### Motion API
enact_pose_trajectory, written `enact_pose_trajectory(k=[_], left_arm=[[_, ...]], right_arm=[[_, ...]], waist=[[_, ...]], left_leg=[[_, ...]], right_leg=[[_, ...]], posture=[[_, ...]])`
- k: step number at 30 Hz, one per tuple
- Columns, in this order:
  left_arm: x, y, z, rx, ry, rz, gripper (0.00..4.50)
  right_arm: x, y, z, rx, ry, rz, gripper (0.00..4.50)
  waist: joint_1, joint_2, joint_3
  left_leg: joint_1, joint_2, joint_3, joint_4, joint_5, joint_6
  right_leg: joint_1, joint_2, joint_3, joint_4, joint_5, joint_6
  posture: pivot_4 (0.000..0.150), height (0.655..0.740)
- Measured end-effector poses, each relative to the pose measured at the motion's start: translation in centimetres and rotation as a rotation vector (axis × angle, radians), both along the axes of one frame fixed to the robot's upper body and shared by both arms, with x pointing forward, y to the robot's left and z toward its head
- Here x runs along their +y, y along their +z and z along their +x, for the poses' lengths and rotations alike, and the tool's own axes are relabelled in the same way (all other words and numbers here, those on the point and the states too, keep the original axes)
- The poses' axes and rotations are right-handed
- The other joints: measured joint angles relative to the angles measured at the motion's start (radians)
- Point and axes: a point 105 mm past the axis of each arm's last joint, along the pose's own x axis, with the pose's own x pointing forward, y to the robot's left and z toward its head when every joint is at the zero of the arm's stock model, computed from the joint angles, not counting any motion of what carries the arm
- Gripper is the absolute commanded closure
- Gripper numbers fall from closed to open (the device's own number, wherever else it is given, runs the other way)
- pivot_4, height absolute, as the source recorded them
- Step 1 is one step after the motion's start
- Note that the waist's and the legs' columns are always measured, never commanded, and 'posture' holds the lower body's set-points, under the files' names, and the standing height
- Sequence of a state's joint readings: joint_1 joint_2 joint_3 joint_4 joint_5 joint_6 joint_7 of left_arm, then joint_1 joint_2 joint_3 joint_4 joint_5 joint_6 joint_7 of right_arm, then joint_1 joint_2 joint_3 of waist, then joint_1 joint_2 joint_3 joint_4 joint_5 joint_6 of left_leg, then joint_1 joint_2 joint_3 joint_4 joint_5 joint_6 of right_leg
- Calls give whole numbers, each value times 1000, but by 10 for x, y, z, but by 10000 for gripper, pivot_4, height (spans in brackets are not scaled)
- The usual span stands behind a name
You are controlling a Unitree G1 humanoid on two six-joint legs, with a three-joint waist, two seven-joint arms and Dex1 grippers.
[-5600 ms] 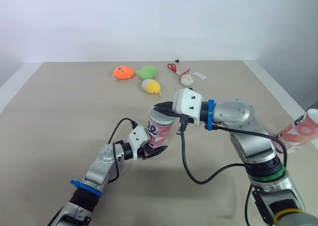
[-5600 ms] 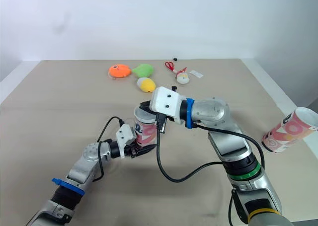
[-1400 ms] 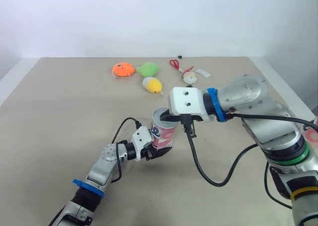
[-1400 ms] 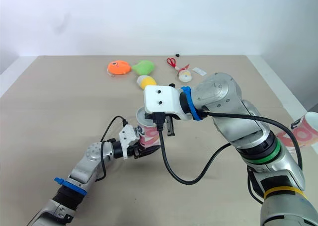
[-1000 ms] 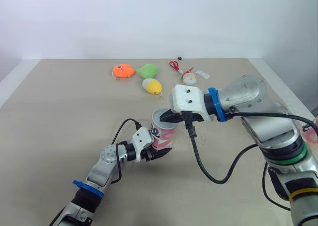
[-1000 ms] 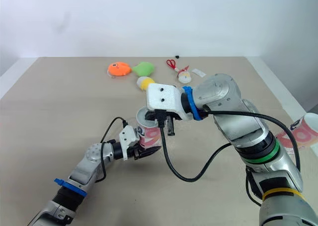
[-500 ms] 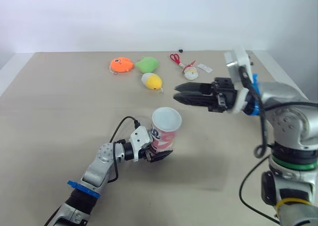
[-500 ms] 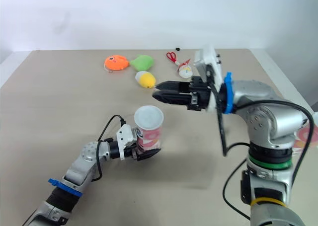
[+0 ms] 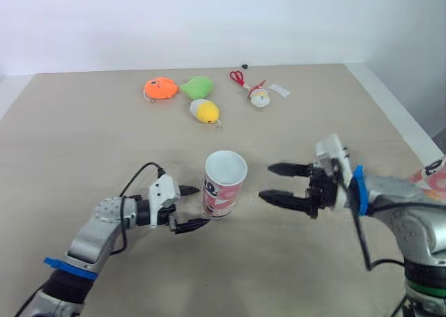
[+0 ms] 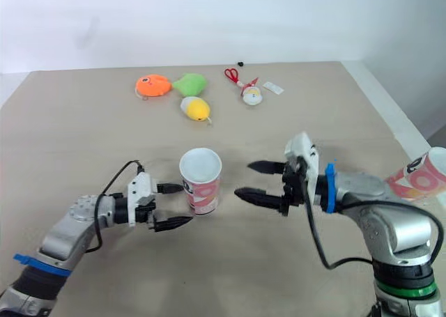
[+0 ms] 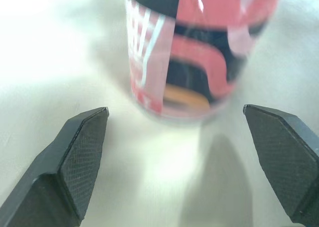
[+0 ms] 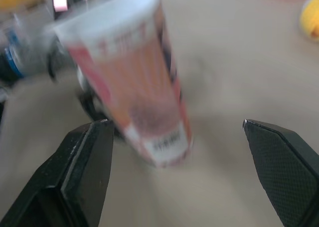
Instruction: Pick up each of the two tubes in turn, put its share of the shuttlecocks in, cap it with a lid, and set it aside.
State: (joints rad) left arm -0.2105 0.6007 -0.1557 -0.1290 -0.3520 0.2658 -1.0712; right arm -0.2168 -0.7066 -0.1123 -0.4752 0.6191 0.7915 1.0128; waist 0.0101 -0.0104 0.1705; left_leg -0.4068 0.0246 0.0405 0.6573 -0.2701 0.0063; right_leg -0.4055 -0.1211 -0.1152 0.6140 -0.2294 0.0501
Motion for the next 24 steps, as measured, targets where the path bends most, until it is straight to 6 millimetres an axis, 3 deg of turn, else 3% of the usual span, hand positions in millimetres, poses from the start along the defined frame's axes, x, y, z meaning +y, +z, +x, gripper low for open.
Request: enact_pose_trajectory(k=[4, 9, 13, 21, 24], left_arm=[[-2, 3, -4, 36, -65, -1, 0], [-17, 2, -8, 67, -123, -11, 0], [-29, 2, -7, 51, -131, -33, 0], [-29, 1, -3, 48, -107, -30, 0], [-28, 1, -1, 47, -98, -29, 0]], right_arm=[[19, -32, -3, -43, 15, -23, 705], [29, -65, 8, -72, -33, -14, 705], [42, -68, 16, -108, -50, 22, 705], [53, -67, 23, -130, -45, 28, 705], [54, -67, 25, -130, -48, 32, 8300]], waist=[[0, -1, 1], [0, -3, 2], [0, -3, 3], [0, -3, 3], [0, -3, 3]], left_leg=[[0, 0, 1, 2, 1, -1], [0, 0, 2, 6, 1, -2], [0, 1, 2, 11, 1, -2], [1, 4, 2, 14, 2, -4], [1, 5, 2, 15, 3, -5]], right_leg=[[0, 0, 2, 1, 1, 1], [0, 0, 3, 3, 2, 1], [0, 2, 4, 7, 2, 0], [-2, 4, 5, 16, 2, -2], [-2, 5, 6, 16, 3, -4]], posture=[[1500, 7400], [1500, 7400], [1500, 7400], [1500, 7400], [1500, 7400]])
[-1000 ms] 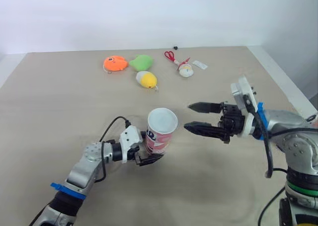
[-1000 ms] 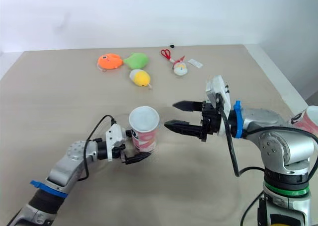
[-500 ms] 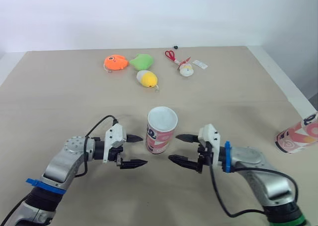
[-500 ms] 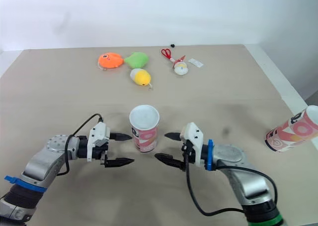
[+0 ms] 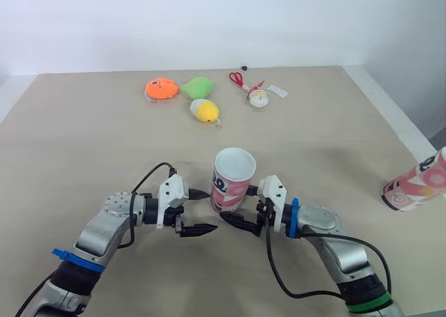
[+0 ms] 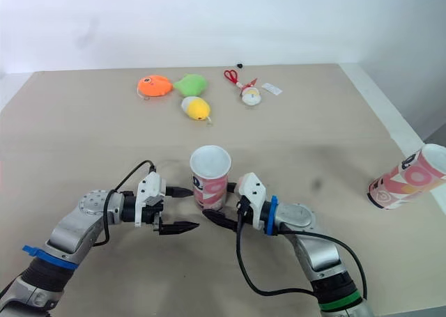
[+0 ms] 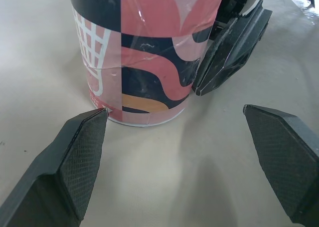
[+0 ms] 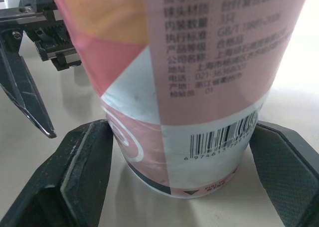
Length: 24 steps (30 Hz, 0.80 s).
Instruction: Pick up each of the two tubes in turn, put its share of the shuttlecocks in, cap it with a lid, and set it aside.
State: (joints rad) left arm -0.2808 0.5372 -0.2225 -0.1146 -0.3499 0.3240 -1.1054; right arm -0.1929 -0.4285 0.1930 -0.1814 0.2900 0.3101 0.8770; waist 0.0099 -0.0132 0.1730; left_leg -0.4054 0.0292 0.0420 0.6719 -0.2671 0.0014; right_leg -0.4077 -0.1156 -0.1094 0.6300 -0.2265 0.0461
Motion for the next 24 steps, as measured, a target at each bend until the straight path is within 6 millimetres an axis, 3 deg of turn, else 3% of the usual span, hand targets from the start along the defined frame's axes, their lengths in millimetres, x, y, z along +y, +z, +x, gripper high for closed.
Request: enact_pose_trajectory(k=[4, 8, 11, 14, 18, 21, 24], left_arm=[[1, 1, 2, -6, 5, 0, 0], [2, 14, 6, -25, 20, -59, 0], [8, 53, 20, -138, 61, -132, 0], [2, 77, 30, -198, 84, -186, 0], [-15, 107, 36, -274, 59, -251, 0], [-35, 107, 35, -260, 22, -277, 0], [-48, 102, 34, -243, -4, -276, 0]], right_arm=[[1, 1, 0, -6, 4, 5, 18937], [-1, 1, -2, 0, -10, 21, 18937], [-17, 3, 1, 16, -106, 58, 18937], [-44, 19, 17, -9, -313, 164, 18937], [-101, 39, 40, -85, -685, 256, 18937], [-151, 30, 47, -64, -966, 270, 18937], [-175, 24, 46, -55, -1096, 258, 18937]], waist=[[0, 0, 0], [2, 0, 0], [3, -1, 0], [3, -2, 1], [4, -2, 1], [2, -2, 1], [0, -1, 1]], left_leg=[[0, 0, 0, 0, 0, 0], [0, 0, 0, 1, 0, 0], [0, 0, 0, 2, 1, -1], [0, 0, 0, 2, 1, -1], [0, -1, 1, 2, 3, -3], [0, -1, 4, 2, 3, -3], [0, 0, 7, 1, 3, -3]], right_leg=[[0, 0, 0, 0, 1, -1], [0, 0, 0, 1, 2, -3], [0, 0, 1, 1, 5, -7], [0, 1, 1, 2, 5, -7], [1, 1, 2, 2, 6, -7], [0, 1, 3, 2, 6, -8], [-1, 2, 4, 2, 6, -8]], posture=[[1500, 7400], [1500, 7400], [1500, 7400], [1500, 7400], [1500, 7400], [1500, 7400], [1500, 7400]])
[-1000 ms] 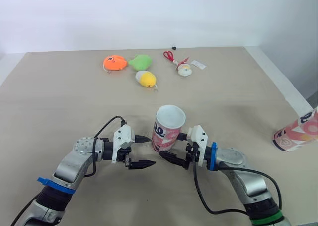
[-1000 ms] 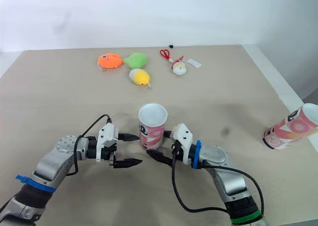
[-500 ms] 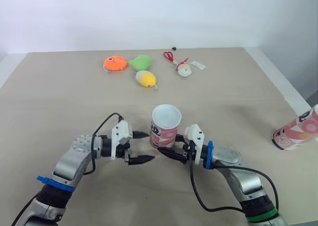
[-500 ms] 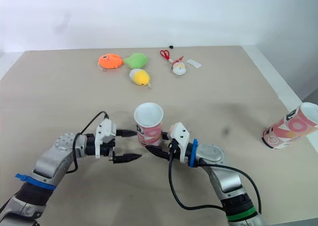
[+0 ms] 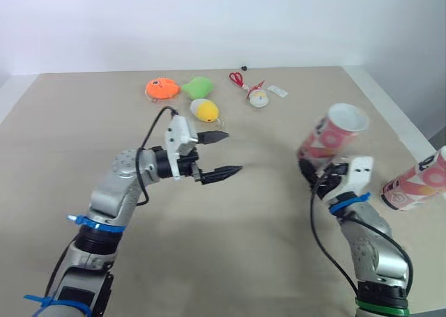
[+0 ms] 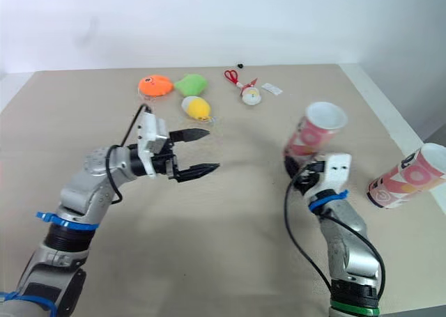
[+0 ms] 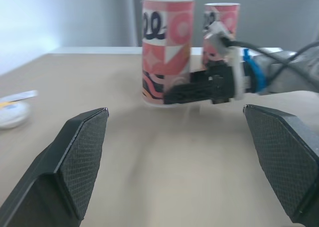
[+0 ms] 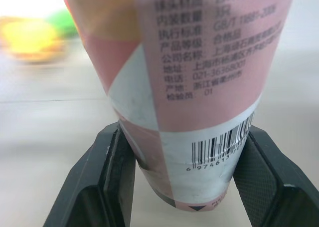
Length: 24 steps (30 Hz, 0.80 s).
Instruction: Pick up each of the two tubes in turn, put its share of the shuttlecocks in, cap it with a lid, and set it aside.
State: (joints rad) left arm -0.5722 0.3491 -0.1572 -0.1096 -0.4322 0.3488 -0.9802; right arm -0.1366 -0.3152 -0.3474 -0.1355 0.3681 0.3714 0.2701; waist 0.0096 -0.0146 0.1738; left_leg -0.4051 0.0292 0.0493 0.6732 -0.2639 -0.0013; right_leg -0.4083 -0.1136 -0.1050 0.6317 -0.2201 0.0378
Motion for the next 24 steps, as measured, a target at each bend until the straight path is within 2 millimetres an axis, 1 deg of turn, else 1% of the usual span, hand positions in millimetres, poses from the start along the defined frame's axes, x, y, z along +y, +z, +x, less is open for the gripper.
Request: enact_pose_trajectory(k=[1, 5, 7, 10, 13, 16, 17, 18, 23, 24], left_arm=[[-4, -1, 0, 5, -5, -5, 0], [-11, -6, 0, 0, -7, 10, 0], [-15, -7, -1, -3, -16, 10, 0], [-15, -7, -1, 1, -7, 3, 0], [-11, -15, -2, 23, 10, 7, 0], [-7, -19, -2, 32, 21, 20, 0], [-6, -19, -2, 29, 23, 22, 0], [-6, -19, -2, 27, 23, 22, 0], [-5, -19, -2, 26, 29, 24, 0], [-4, -19, -2, 26, 30, 25, 0]], right_arm=[[-8, -1, -1, 5, -36, 2, 18937], [-28, -6, -4, 21, -134, 3, 18937], [-37, -11, -6, 36, -185, 8, 18937], [-44, -13, -7, 33, -212, 27, 18937], [-44, -13, -7, 32, -209, 39, 18937], [-44, -15, -8, 34, -211, 48, 6803], [-44, -17, -10, 41, -213, 50, 1410], [-44, -20, -11, 49, -212, 57, 524], [-38, -21, -19, 38, -199, 83, 524], [-37, -22, -24, 36, -195, 86, 524]], waist=[[-1, 0, 0], [-2, 1, 0], [-1, 1, 0], [-1, 1, -1], [-1, 2, -1], [-1, 2, -1], [-1, 2, -1], [-1, 2, -1], [0, 2, -1], [0, 3, -2]], left_leg=[[0, 0, 1, 0, 0, 0], [2, 1, 1, 0, 0, 0], [2, 1, 2, 0, 0, 1], [2, 1, 2, 0, 0, 1], [3, 2, 2, 0, 0, 1], [3, 2, 2, 0, 0, 1], [3, 2, 2, 0, 0, 1], [3, 2, 2, 0, 0, 1], [3, 2, 2, 0, 0, 1], [3, 1, 1, 0, 0, 1]], right_leg=[[0, 0, 1, 0, 0, 0], [0, 2, 2, 0, 0, -1], [0, 2, 3, 0, 0, 0], [0, 2, 4, 1, 1, 0], [0, 2, 5, 1, 1, 0], [0, 2, 5, 1, 1, -1], [0, 2, 5, 1, 1, -1], [0, 2, 6, 1, 1, -1], [0, 3, 7, 1, 1, 0], [0, 3, 7, 1, 1, 0]], posture=[[1500, 7400], [1500, 7400], [1500, 7400], [1500, 7400], [1500, 7400], [1500, 7400], [1500, 7400], [1500, 7400], [1500, 7400], [1500, 7400]])
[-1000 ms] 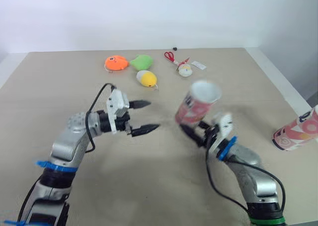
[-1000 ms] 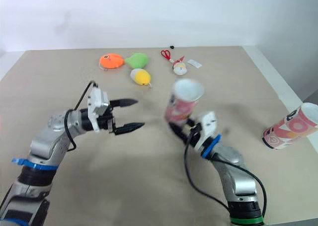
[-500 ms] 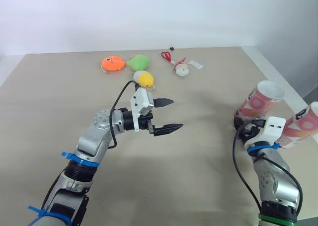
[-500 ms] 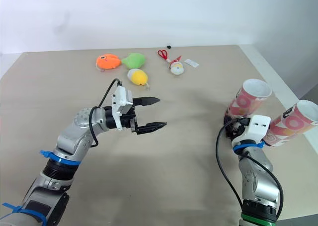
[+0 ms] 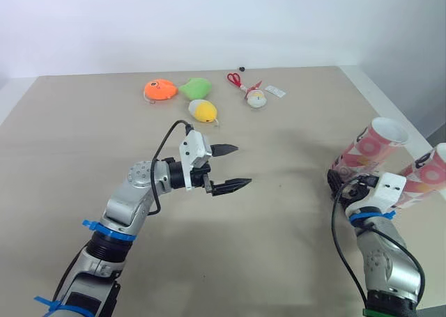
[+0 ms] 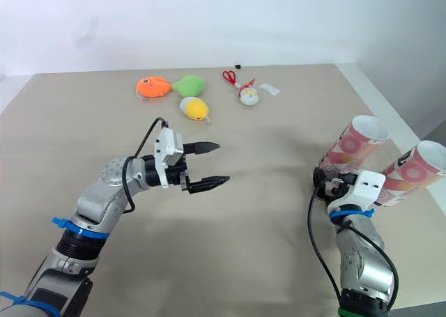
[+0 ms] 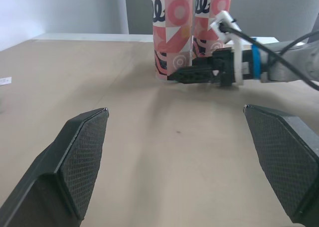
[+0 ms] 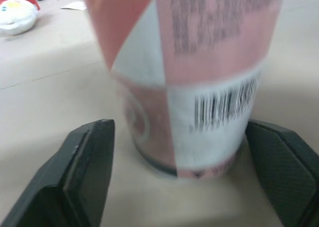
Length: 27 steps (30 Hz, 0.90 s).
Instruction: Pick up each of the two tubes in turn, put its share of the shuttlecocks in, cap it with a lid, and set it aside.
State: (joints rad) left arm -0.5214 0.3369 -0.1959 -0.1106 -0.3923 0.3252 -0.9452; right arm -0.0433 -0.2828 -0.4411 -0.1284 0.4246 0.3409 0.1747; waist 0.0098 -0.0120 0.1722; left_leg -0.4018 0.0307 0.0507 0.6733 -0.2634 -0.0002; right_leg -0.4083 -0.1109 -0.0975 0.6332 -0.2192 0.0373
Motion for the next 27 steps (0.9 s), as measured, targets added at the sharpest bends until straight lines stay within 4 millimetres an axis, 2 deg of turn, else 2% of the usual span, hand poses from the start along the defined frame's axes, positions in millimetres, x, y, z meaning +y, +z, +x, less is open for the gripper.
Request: enact_pose_trajectory(k=[5, 7, 9, 12, 14, 18, 22, 27], left_arm=[[9, -6, 2, 15, 47, 8, 0], [24, -15, 5, 33, 127, 17, 0], [41, -25, 9, 56, 214, 28, 0], [75, -54, 5, 112, 391, 52, 0], [93, -73, -4, 149, 481, 65, 0], [110, -77, -13, 136, 564, 72, 0], [114, -74, -15, 117, 595, 66, 0], [113, -65, -7, 87, 601, 49, 0]], right_arm=[[10, 0, -24, -13, 71, 4, 524], [29, 6, -33, -26, 200, -24, 524], [51, 14, -34, -29, 357, -78, 524], [100, 34, -32, -52, 676, -216, 524], [120, 37, -31, -50, 810, -267, 524], [134, 25, -26, -15, 894, -268, 524], [136, 9, -17, 11, 895, -221, 524], [139, 11, -7, -21, 897, -212, 524]], waist=[[0, 1, 0], [-4, 2, -1], [-13, 2, -1], [-22, 1, 0], [-19, -1, 0], [7, -2, 0], [7, -2, 0], [6, -2, 0]], left_leg=[[0, 0, 0, 0, -1, 1], [2, 0, 0, 0, -1, 2], [5, 0, 0, 0, -2, 3], [8, 1, 0, 0, -2, 3], [9, 3, -1, 0, -1, 2], [7, 3, -1, 0, 0, 1], [7, 2, 0, 0, 0, 1], [7, 2, 0, 0, 0, 1]], right_leg=[[0, 0, 3, 0, 0, 1], [0, 1, 6, 0, 0, 1], [0, 3, 10, 0, -1, 3], [1, 5, 13, 0, -1, 5], [1, 7, 13, 0, 1, 3], [1, 7, 12, 0, 1, 2], [0, 7, 15, -1, 2, 4], [0, 8, 15, -1, 2, 3]], posture=[[1500, 7400], [1500, 7400], [1500, 7400], [1500, 7400], [1500, 7400], [1500, 7400], [1500, 7400], [1500, 7400]])
